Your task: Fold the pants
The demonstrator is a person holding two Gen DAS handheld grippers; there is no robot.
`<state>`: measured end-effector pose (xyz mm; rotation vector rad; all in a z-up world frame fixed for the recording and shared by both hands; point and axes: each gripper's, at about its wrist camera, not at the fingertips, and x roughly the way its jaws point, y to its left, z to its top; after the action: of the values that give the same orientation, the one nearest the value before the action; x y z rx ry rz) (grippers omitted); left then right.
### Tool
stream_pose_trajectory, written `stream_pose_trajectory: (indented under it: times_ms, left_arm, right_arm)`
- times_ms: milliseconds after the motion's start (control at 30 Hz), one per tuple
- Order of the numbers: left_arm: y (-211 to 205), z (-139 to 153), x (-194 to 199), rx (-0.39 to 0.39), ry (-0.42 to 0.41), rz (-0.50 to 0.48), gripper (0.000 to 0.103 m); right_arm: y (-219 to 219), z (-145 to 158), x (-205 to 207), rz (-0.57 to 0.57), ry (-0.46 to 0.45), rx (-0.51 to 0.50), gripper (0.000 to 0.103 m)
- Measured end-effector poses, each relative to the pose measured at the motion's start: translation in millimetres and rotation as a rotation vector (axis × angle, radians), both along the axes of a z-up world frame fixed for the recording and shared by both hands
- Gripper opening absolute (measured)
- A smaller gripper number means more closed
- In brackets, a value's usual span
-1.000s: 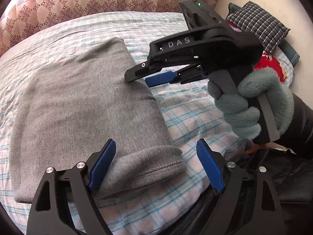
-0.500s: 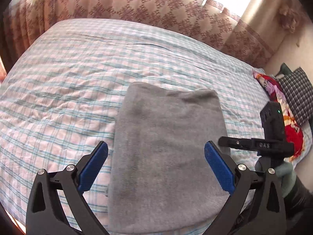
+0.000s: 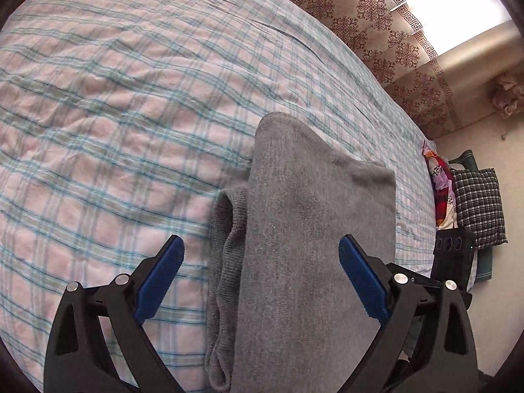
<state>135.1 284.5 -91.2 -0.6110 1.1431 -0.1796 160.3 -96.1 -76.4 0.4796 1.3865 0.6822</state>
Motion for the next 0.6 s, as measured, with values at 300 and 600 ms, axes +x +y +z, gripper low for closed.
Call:
stream_pose_trajectory:
  times_ms: [300,600]
  left_arm:
    - [-6,-37,10,-0.065,0.053,-0.060,0.085]
    - [-11,-42,2,-0.129,0.022,-0.065,0.063]
  right_arm:
    - [7,-5,5,-0.003,0.019,0.018,0.065]
    - [17,-21,12,-0.010,0.058,0.054,0.070]
